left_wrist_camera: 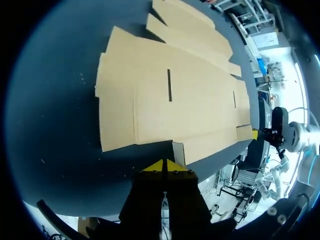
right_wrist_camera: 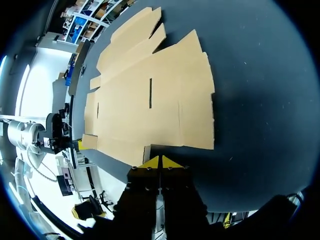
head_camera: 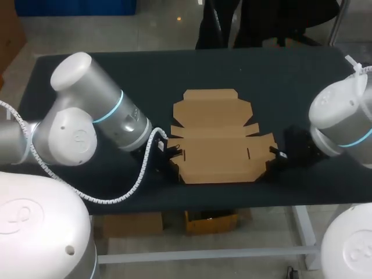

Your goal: Assemble the packaging by folding the flat box into shape, placing the metal phone stand inside, and closing the box properly

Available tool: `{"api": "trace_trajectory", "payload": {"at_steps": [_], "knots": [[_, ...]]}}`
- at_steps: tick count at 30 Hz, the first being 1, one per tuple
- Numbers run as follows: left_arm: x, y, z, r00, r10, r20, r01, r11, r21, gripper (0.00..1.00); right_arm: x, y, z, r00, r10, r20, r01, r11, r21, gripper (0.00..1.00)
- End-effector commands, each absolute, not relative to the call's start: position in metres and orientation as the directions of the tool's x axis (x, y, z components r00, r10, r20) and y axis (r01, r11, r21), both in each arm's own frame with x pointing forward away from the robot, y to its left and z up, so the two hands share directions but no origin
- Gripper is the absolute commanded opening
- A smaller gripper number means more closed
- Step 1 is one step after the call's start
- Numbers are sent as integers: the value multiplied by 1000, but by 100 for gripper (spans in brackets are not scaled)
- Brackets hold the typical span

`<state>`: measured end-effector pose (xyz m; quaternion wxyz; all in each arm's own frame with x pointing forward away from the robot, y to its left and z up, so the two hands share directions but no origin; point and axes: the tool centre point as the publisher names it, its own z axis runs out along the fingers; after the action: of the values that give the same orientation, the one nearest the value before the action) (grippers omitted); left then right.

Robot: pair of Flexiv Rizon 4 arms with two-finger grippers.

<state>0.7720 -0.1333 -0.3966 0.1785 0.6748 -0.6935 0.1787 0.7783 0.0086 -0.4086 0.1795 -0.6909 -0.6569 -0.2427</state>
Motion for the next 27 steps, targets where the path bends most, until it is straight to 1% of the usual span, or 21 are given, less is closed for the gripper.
{"api": "trace_trajectory", "payload": {"at_steps": [1, 13, 27], "knots": [[772, -137, -395, -27, -883, 469, -1000, 26, -8, 0, 776, 12, -405, 19, 827, 562, 994, -75, 76, 0], [776, -145, -394, -49, -893, 448, -999, 49, -13, 0, 789, 20, -406, 1, 834, 552, 996, -53, 78, 0], [774, -159, -386, -83, -910, 406, -996, 73, -41, 0, 789, 31, -402, -27, 840, 543, 996, -23, 85, 0]]}}
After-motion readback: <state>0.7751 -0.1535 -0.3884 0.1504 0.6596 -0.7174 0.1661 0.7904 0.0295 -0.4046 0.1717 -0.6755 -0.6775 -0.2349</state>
